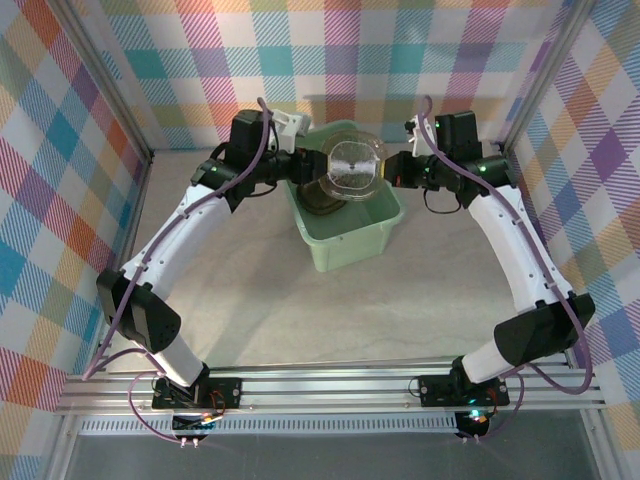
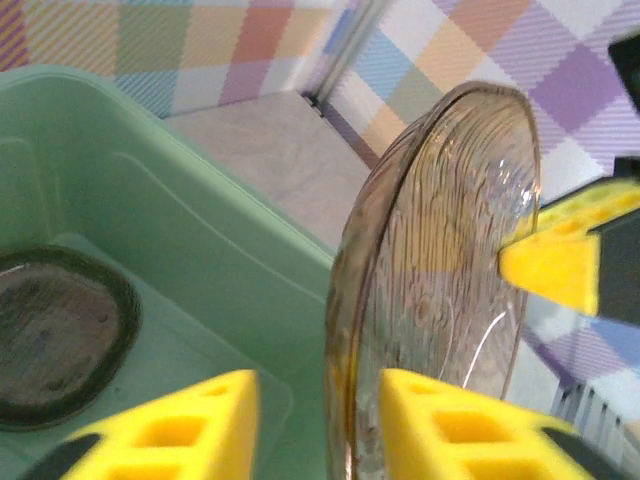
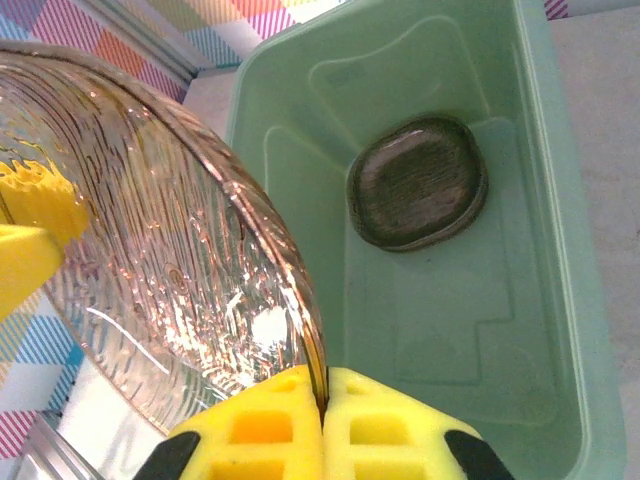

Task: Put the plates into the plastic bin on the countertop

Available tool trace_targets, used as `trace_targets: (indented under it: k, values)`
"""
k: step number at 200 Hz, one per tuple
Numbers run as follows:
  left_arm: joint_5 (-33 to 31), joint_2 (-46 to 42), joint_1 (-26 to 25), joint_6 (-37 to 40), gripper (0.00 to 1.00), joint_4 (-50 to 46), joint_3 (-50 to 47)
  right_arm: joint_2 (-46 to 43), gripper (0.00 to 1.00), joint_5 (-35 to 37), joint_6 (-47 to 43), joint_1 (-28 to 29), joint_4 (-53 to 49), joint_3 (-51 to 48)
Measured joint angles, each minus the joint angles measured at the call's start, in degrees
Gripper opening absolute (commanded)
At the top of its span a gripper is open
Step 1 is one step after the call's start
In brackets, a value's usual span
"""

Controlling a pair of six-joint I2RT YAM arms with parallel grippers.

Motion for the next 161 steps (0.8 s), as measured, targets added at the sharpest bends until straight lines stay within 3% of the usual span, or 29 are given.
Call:
trace_targets:
  k: [27, 79, 114, 161]
  values:
    - [-3.1, 0.0, 1.3, -1.7, 0.62, 1.4, 1.0, 1.5, 0.00, 0.0, 5.4, 0.0, 2.4, -0.2]
    - [-9.7, -0.5, 5.4, -3.2, 0.64, 4.1, 0.5, 6.0, 0.00, 3.6, 19.0, 0.0, 6.0, -0.2]
    - [-11.9, -2.3, 10.0, -3.5, 0.64, 4.6, -2.2, 8.2, 0.00, 10.1, 30.3, 1.3, 6.4, -1.3]
    - [-12.7, -2.8, 15.0, -3.7, 0.64, 5.0, -4.8, 13.5, 0.00, 21.1, 42.9, 8.2, 5.2, 2.1]
